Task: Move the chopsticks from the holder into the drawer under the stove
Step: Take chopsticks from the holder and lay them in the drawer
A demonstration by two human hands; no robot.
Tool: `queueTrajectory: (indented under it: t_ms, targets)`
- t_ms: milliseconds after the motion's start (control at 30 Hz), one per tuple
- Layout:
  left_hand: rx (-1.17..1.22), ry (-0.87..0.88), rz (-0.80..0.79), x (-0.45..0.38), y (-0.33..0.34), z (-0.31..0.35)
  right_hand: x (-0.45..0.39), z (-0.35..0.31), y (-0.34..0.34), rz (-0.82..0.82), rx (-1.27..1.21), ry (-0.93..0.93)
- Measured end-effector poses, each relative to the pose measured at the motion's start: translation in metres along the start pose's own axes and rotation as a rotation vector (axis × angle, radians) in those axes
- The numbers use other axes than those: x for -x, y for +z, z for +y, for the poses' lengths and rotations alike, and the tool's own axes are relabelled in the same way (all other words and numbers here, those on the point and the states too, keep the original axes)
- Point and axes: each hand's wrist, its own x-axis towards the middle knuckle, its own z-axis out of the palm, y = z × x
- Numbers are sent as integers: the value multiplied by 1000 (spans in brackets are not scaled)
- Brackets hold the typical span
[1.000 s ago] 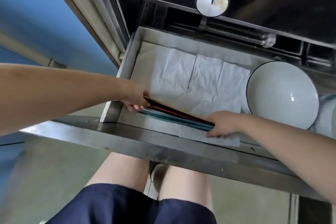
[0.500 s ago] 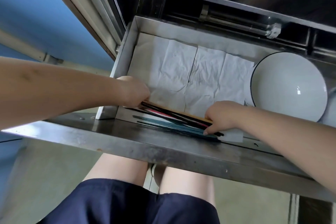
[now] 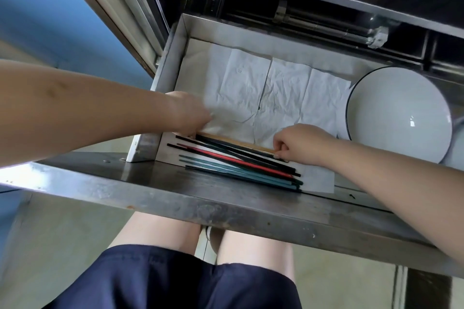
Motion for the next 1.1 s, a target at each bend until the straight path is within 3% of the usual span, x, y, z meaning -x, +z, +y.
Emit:
queueTrajectory:
  t_ms: [233, 600, 733, 1100]
  targets:
    - [-372, 93, -95, -3, -9, 11, 0, -1, 3, 60, -35, -56]
    - [-343, 89, -92, -14, -7, 11, -7, -1, 6, 71, 2, -44]
    - [-210, 31, -108, -6, -18, 10, 0, -6, -7, 112, -168, 18]
    - [755, -78, 149, 132, -92, 7, 88, -92, -108, 280, -847, 88]
